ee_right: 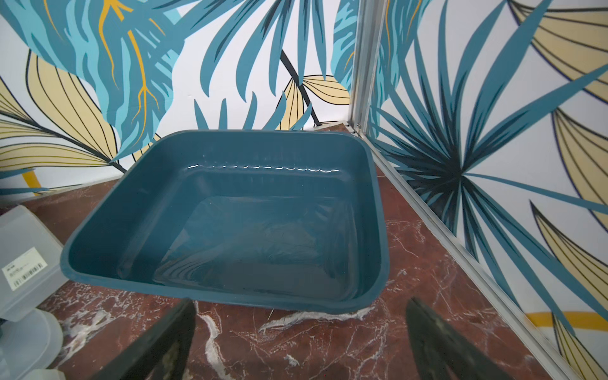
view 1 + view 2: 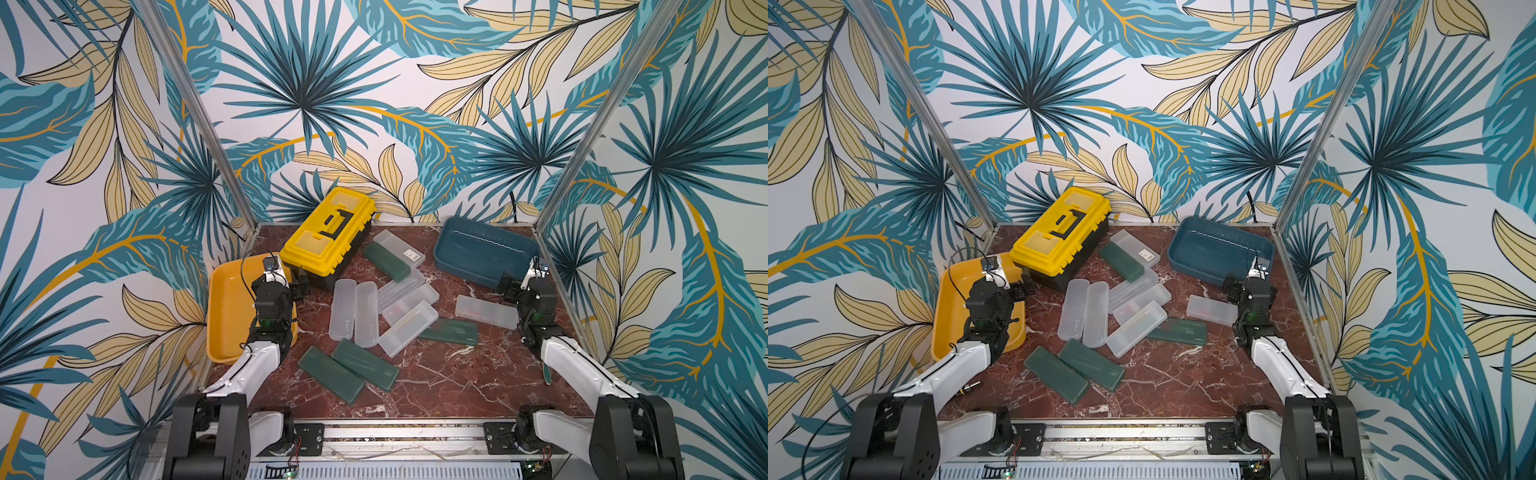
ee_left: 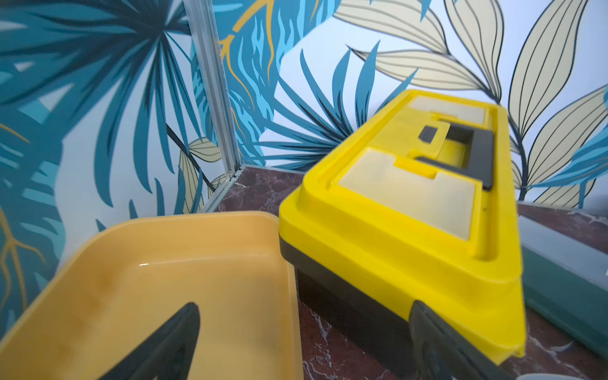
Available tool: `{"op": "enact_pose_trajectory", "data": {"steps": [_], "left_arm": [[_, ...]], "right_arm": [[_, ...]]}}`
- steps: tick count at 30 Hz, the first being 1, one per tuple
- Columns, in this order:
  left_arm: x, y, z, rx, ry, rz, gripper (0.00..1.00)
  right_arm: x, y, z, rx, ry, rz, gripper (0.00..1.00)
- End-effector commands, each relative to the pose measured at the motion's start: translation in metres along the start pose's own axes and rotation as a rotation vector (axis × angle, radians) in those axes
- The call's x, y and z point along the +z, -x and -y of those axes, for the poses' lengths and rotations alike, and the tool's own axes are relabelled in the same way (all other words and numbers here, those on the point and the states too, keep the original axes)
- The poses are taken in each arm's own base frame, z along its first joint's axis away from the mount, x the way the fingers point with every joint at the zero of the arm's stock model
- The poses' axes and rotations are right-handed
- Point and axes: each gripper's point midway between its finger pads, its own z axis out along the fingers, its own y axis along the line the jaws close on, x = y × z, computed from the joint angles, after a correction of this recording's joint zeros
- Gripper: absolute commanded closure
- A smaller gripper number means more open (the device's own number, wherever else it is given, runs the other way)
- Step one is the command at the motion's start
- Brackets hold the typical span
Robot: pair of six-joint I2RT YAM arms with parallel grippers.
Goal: Place the pencil cases by color into the storage box
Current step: Pick up the pencil case from the center of the board.
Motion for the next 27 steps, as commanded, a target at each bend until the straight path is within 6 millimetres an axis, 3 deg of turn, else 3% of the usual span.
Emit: {"op": "enact_pose_trajectory", "data": {"steps": [1, 4, 6, 13, 19, 23, 27], "left_arm": [[-0.020, 0.022, -0.005, -0.038, 0.043, -0.087, 0.00], [-0.040, 0.036, -0.004, -0.052, 0.036, -0.139, 0.00], [-0.052, 0.035, -0.006, -0.062, 0.046, -0.197, 0.00], [-0.084, 0.004, -0.001, -0.088, 0.017, -0.423, 0.00], [-0.091, -0.019, 0.013, -0.149, -0.025, -0.541, 0.00], [-0.095, -0.028, 0.036, -0.171, -0.087, -0.576, 0.00], [-0.103, -0.033, 0.073, -0.094, -0.174, -0.596, 0.00]], "right_arm": [[-0.014, -0.007, 0.003, 0.042, -0.013, -0.098, 0.00], [-0.025, 0.000, -0.012, 0.077, 0.070, -0.114, 0.01], [-0.029, 0.000, -0.027, 0.073, 0.143, -0.134, 0.01], [-0.046, -0.009, -0.107, -0.011, 0.416, -0.219, 0.00], [-0.052, -0.034, -0.157, -0.080, 0.550, -0.309, 0.00], [-0.048, -0.046, -0.166, -0.115, 0.551, -0.358, 0.01], [-0.041, -0.043, -0.165, -0.096, 0.502, -0.386, 0.01]]}}
